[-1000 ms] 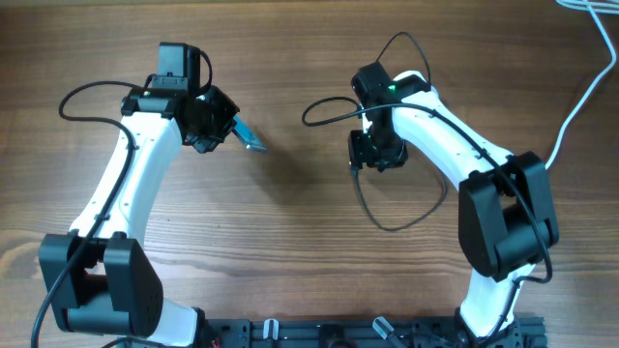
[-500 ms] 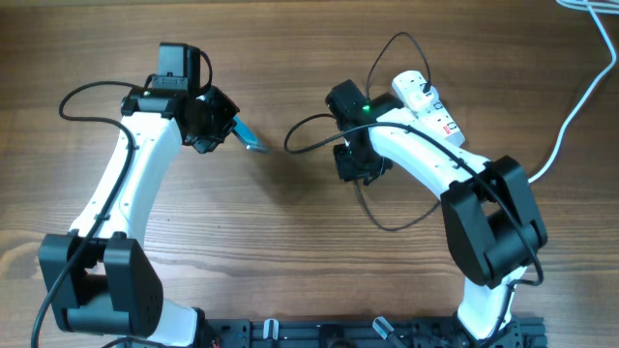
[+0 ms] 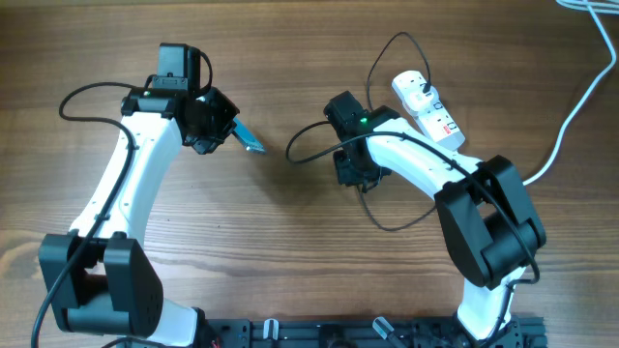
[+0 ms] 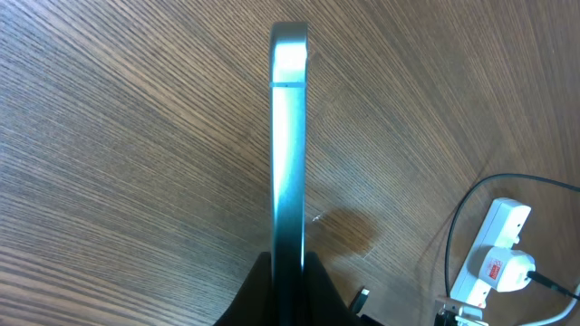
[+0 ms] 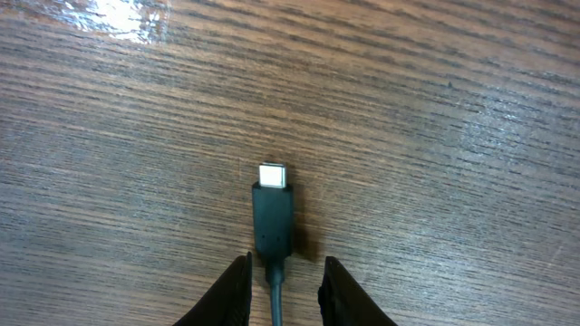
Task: Plug charger to phone and switch on socket
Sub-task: 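Grasp the black USB-C cable near its plug with the right gripper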
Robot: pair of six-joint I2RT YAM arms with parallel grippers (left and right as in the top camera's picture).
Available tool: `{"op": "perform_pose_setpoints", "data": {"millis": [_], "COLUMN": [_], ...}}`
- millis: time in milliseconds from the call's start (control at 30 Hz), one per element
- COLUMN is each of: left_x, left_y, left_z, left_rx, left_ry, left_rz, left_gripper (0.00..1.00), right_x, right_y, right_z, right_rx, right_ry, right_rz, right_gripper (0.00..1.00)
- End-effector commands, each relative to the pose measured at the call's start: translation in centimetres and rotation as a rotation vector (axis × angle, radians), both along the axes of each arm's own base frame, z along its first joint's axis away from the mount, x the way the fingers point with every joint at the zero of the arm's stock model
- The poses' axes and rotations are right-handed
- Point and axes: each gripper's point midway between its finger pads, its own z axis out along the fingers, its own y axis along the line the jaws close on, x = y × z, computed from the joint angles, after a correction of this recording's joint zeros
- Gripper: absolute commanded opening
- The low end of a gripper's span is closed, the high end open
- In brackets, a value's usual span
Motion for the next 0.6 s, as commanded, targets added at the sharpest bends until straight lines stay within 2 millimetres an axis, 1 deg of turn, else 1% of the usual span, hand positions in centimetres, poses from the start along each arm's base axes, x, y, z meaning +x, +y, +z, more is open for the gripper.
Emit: {"op": "perform_pose_setpoints", "data": {"millis": [0, 167, 267, 467, 533, 567], "left_x": [0.2, 0.3, 0.3, 0.3, 0.4, 0.6], "left_y": [0.1, 0.1, 0.1, 0.1, -0.1, -0.6], "left_z": [0.3, 0.3, 0.3, 0.3, 0.4, 0.7], "left_rx": [0.007, 0.008, 0.008, 0.007, -0.001, -0.024], "left_ry": [-0.017, -0.017, -0.017, -0.018, -0.025, -0.039], "left_rz": [-0.016, -0.016, -0.016, -0.016, -0.020, -0.044], "left_gripper": [0.04, 0.04, 0.04, 0.04, 0.04, 0.04], "right_x": [-0.7, -0.8, -0.8, -1.0, -0.8, -0.6], "right_y": [-0.1, -0.2, -0.2, 0.2, 0.3, 0.5], "right_z": [-1.7, -2.4, -2.4, -2.2, -1.8, -1.2], "right_rx": [-0.014, -0.021, -0.020, -0.001, 0.000, 0.003], "right_ry": [0.046, 0.057, 0.060, 0.071, 0.069, 0.071], "right_rz": [0.012, 0.008, 0.007, 0.004, 0.005, 0.005], "right_gripper": [0.26, 0.20, 0.09, 0.09, 0.05, 0.04]}}
